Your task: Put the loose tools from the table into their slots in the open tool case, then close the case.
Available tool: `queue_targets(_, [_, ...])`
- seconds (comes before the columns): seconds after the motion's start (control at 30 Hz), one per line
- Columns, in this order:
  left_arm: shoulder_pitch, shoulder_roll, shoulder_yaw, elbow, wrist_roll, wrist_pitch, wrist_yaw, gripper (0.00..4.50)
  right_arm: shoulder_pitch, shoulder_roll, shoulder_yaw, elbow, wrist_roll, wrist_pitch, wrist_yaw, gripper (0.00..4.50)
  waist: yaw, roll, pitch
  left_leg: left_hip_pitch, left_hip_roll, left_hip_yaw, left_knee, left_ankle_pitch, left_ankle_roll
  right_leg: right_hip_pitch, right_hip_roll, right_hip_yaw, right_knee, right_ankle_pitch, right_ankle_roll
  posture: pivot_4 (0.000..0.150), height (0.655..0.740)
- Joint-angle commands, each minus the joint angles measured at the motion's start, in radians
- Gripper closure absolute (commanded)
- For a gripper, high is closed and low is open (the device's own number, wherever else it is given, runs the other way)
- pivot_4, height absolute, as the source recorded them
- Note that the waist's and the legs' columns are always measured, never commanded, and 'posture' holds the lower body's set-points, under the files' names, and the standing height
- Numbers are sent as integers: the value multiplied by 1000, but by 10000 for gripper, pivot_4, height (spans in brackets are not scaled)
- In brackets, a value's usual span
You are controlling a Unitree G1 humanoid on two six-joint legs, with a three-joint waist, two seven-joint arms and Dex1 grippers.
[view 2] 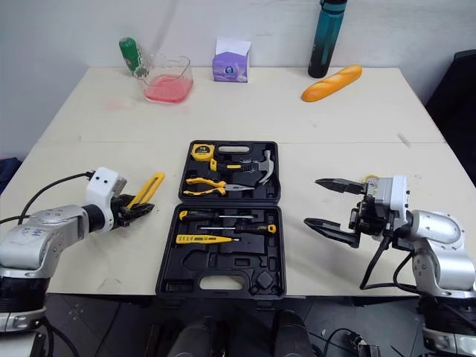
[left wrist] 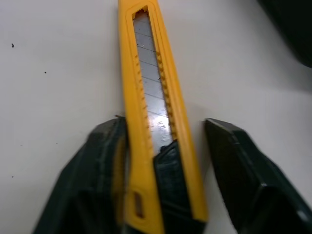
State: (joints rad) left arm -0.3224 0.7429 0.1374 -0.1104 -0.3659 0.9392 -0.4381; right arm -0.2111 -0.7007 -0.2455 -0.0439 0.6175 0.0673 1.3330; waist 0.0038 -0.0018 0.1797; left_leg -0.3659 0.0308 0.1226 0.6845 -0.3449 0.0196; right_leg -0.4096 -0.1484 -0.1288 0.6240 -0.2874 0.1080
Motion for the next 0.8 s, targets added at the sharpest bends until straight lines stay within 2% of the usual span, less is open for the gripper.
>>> queue_targets(0.03, [33,-18,-13,23,20,4,-1,31673,8,-19,-19,-43,24,2,11,0,0,1,0,0,0,0,0,0,0,0,0,0,0,0,0,1500,7400])
queue_targets(0.27, [37,1,39,2,28,-96,-36,31673,5,-21,-24,-34,10,-11,8,0,0,1,0,0,0,0,0,0,0,0,0,0,0,0,0,1500,7400])
queue_targets(0.33, [48,12,77,-25,23,-196,-76,31673,11,-26,-33,-24,5,-21,11,0,-2,0,0,0,0,0,0,0,0,0,0,0,0,0,0,1500,7400])
queue_targets(0.43, [68,11,132,-74,-9,-350,-159,31673,19,-37,-43,-13,-2,-35,17,0,-2,-3,2,-3,0,-1,0,0,0,-2,0,-1,-1,0,0,1500,7400])
queue_targets(0.5, [81,20,154,-96,-22,-376,-191,31673,25,-45,-46,-11,1,-39,18,0,-2,-3,2,-3,0,-1,0,0,0,-2,0,-2,-2,0,0,1500,7400])
queue_targets(0.6, [128,85,173,-164,-26,-478,-315,31673,44,-66,-66,-22,13,-23,6,0,-3,-3,2,-3,0,0,0,0,0,-1,0,-2,-3,0,1,1500,7400])
queue_targets(0.8, [92,112,124,-317,-151,-513,-480,31673,71,-134,-110,-41,16,-5,19,0,0,-3,2,-3,0,-1,0,0,1,-1,0,-2,-3,0,1,1500,7400])
